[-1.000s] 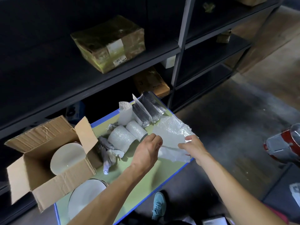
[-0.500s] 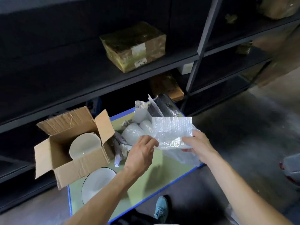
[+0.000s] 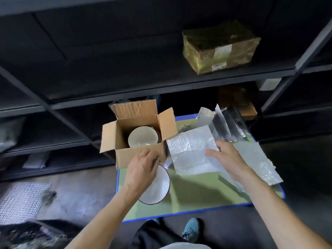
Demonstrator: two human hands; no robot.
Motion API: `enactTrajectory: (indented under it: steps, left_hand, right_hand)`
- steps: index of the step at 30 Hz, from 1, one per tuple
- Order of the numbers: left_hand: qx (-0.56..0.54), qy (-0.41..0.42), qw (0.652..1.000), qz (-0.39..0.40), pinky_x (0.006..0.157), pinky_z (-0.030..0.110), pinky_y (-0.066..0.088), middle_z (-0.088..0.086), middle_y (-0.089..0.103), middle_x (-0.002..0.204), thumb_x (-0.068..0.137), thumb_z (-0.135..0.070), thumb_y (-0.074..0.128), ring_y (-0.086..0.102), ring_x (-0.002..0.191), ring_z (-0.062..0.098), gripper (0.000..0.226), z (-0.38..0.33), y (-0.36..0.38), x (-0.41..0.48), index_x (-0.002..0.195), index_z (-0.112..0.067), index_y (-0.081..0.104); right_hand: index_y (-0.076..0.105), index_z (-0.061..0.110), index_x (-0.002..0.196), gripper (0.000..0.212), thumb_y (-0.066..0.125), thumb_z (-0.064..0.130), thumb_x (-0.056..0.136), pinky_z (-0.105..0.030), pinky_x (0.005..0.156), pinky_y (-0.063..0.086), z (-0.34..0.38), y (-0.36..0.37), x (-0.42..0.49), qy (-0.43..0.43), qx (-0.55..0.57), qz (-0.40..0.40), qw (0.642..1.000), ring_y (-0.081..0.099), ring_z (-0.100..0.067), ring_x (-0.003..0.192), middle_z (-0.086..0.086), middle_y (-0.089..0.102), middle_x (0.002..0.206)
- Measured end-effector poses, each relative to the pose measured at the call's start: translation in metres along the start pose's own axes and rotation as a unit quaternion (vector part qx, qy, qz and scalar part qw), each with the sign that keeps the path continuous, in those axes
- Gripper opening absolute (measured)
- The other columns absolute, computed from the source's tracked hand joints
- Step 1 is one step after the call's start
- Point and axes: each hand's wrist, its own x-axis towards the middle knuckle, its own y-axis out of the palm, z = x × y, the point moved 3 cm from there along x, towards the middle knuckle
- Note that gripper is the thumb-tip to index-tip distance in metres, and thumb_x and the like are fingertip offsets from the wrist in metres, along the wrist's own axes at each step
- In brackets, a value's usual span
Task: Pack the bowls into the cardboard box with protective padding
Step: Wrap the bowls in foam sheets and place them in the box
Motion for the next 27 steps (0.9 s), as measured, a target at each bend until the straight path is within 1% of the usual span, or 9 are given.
enactTrajectory:
  steps: [3, 4, 6, 9, 15, 20, 23, 25, 27]
  left_hand:
    - [0.009, -0.052, 0.999, -0.011, 0.051, 0.035, 0.044, -0.009, 0.055, 0.081, 0.094, -0.021, 0.063, 0.052, 0.067, 0.017, 0.007, 0.018, -0.011, -0.020, 0.088, -0.021, 0.060]
    - [0.019, -0.074, 0.997, -0.011, 0.050, 0.034, 0.044, -0.010, 0.055, 0.080, 0.094, -0.023, 0.064, 0.053, 0.067, 0.016, 0.007, 0.024, -0.013, -0.026, 0.089, -0.023, 0.060]
    - [0.046, -0.112, 0.993, -0.002, 0.050, 0.033, 0.045, -0.010, 0.055, 0.082, 0.093, -0.027, 0.064, 0.054, 0.071, 0.016, 0.004, 0.035, -0.012, -0.038, 0.094, -0.026, 0.061]
    - [0.069, -0.160, 0.984, 0.034, 0.060, 0.031, 0.047, -0.007, 0.058, 0.094, 0.095, -0.035, 0.060, 0.059, 0.085, 0.020, 0.016, 0.050, -0.005, -0.050, 0.110, -0.028, 0.061]
    - [0.050, -0.173, 0.978, 0.108, 0.067, 0.036, 0.047, -0.003, 0.062, 0.105, 0.099, -0.034, 0.052, 0.061, 0.086, 0.027, 0.025, 0.051, 0.007, -0.053, 0.120, -0.022, 0.054]
    - [0.046, -0.183, 0.975, 0.120, 0.067, 0.042, 0.049, 0.004, 0.062, 0.101, 0.093, -0.015, 0.052, 0.060, 0.083, 0.033, 0.018, 0.058, 0.008, -0.043, 0.110, -0.014, 0.059]
    - [0.054, -0.179, 0.974, 0.128, 0.065, 0.041, 0.049, 0.007, 0.066, 0.093, 0.091, -0.013, 0.053, 0.058, 0.078, 0.032, 0.012, 0.058, 0.003, -0.037, 0.101, -0.012, 0.060]
    - [0.052, -0.175, 0.974, 0.133, 0.064, 0.042, 0.050, 0.009, 0.068, 0.088, 0.091, -0.013, 0.052, 0.059, 0.075, 0.034, 0.014, 0.055, -0.001, -0.036, 0.102, -0.012, 0.060]
    - [0.051, -0.172, 0.974, 0.140, 0.064, 0.042, 0.051, 0.010, 0.068, 0.084, 0.090, -0.013, 0.051, 0.059, 0.074, 0.035, 0.014, 0.054, -0.004, -0.037, 0.101, -0.013, 0.059]
  right_hand:
    - [0.050, 0.015, 0.069, 0.026, 0.067, 0.018, 0.088, -0.030, 0.059, 0.028, 0.010, 0.019, 0.004, -0.014, -0.032, 0.028, 0.999, 0.039, -0.017, 0.059, 0.006, 0.045, 0.062]
    - [0.058, 0.014, 0.075, 0.017, 0.066, 0.023, 0.087, -0.030, 0.061, 0.033, 0.014, 0.025, 0.003, -0.016, -0.045, 0.038, 0.998, 0.048, -0.020, 0.061, 0.003, 0.055, 0.066]
    - [0.063, 0.011, 0.092, 0.024, 0.063, 0.033, 0.083, -0.036, 0.066, 0.042, 0.011, 0.032, 0.006, -0.017, -0.070, 0.049, 0.996, 0.060, -0.027, 0.077, -0.010, 0.066, 0.089]
    - [0.066, 0.017, 0.095, 0.013, 0.061, 0.026, 0.086, -0.043, 0.081, 0.054, 0.007, 0.034, 0.006, 0.005, -0.079, 0.054, 0.995, 0.067, -0.024, 0.091, 0.000, 0.071, 0.096]
    - [0.065, 0.024, 0.097, 0.007, 0.058, 0.024, 0.096, -0.029, 0.073, 0.049, 0.006, 0.028, -0.014, 0.037, -0.075, 0.068, 0.994, 0.066, -0.015, 0.094, 0.006, 0.070, 0.098]
    - [0.051, 0.024, 0.072, 0.027, 0.057, 0.013, 0.096, -0.022, 0.060, 0.035, 0.006, 0.023, -0.029, 0.045, -0.091, 0.075, 0.992, 0.050, -0.006, 0.066, 0.009, 0.053, 0.074]
    - [0.063, 0.023, 0.091, 0.009, 0.057, 0.017, 0.093, -0.030, 0.077, 0.048, 0.000, 0.024, -0.030, 0.065, -0.108, 0.083, 0.989, 0.061, -0.014, 0.087, 0.004, 0.067, 0.096]
    - [0.066, 0.027, 0.103, 0.017, 0.056, 0.019, 0.092, -0.034, 0.090, 0.051, -0.005, 0.024, -0.031, 0.073, -0.096, 0.080, 0.989, 0.064, -0.013, 0.099, 0.010, 0.070, 0.104]
    - [0.067, 0.028, 0.106, 0.021, 0.054, 0.017, 0.093, -0.034, 0.092, 0.051, -0.004, 0.025, -0.033, 0.072, -0.089, 0.078, 0.990, 0.065, -0.012, 0.101, 0.011, 0.072, 0.104]
